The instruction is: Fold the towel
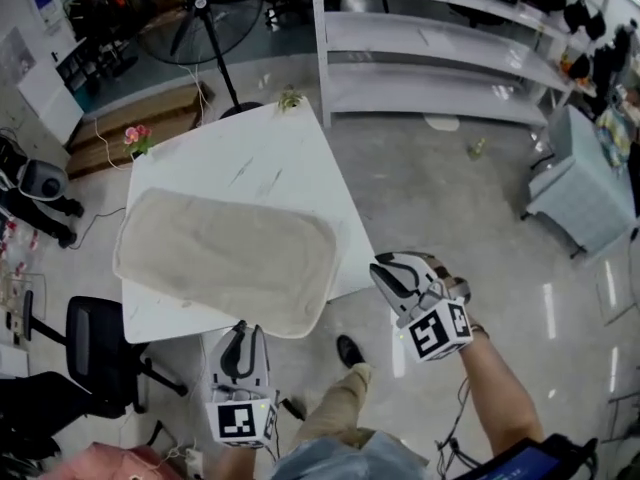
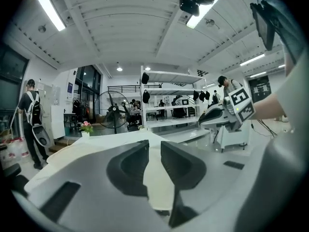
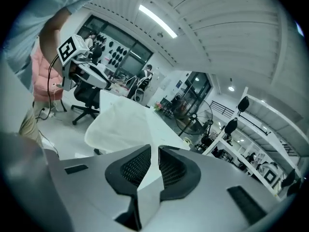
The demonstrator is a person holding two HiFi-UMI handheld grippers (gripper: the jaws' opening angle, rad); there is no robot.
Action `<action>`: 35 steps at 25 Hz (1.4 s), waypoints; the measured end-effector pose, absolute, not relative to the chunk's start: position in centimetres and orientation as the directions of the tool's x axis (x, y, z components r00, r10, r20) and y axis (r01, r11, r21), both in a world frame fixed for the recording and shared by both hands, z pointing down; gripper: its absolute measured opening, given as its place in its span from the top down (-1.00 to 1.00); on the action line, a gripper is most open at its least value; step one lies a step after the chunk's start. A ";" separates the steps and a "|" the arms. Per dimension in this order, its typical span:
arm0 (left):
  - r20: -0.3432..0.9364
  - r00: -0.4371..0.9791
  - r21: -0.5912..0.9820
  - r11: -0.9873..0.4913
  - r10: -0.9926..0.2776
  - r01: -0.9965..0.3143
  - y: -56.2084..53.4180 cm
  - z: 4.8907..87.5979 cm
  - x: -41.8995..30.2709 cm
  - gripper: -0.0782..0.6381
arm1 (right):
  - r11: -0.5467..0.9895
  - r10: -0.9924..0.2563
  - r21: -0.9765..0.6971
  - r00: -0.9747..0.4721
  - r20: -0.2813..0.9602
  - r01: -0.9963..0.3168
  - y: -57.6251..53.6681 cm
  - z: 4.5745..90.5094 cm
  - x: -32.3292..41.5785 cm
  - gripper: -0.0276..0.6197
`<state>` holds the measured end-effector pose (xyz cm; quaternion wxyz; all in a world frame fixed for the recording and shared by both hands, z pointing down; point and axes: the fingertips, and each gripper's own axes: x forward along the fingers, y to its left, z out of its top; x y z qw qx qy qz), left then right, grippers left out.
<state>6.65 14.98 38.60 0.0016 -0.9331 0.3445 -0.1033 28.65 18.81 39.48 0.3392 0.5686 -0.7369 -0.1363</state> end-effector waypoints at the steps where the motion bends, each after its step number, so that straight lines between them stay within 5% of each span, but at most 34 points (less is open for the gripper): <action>1: 0.202 0.737 -0.073 -0.761 -0.644 -0.645 14.4 39.3 7.4 0.55 | 0.339 -0.924 0.589 -0.141 0.356 -0.733 17.7 39.9 29.4 0.73; 8: 0.279 0.645 -0.055 -0.683 -0.711 -0.729 10.9 41.2 10.2 0.46 | 0.556 -0.826 0.573 -0.327 0.458 -0.602 10.4 43.1 31.8 0.70; 17: 0.305 0.506 -0.115 -0.559 -0.806 -0.821 10.8 40.9 10.8 0.42 | 0.744 -0.636 0.639 -0.501 0.587 -0.196 5.3 47.0 31.9 0.43; 27: 0.330 0.286 -0.095 -0.334 -0.900 -0.938 15.4 43.9 11.5 0.37 | 0.526 -0.434 0.764 -0.655 0.619 0.373 4.9 51.1 30.2 0.24; 33: 0.379 0.240 -0.147 -0.314 -0.893 -0.938 18.3 46.0 11.9 0.27 | 0.404 -0.311 0.760 -0.705 0.637 0.509 6.1 52.3 28.9 0.21; 35: 0.396 0.252 -0.176 -0.343 -0.883 -0.923 19.0 46.9 12.5 0.22 | 0.391 -0.284 0.759 -0.717 0.637 0.520 6.5 52.5 28.6 0.46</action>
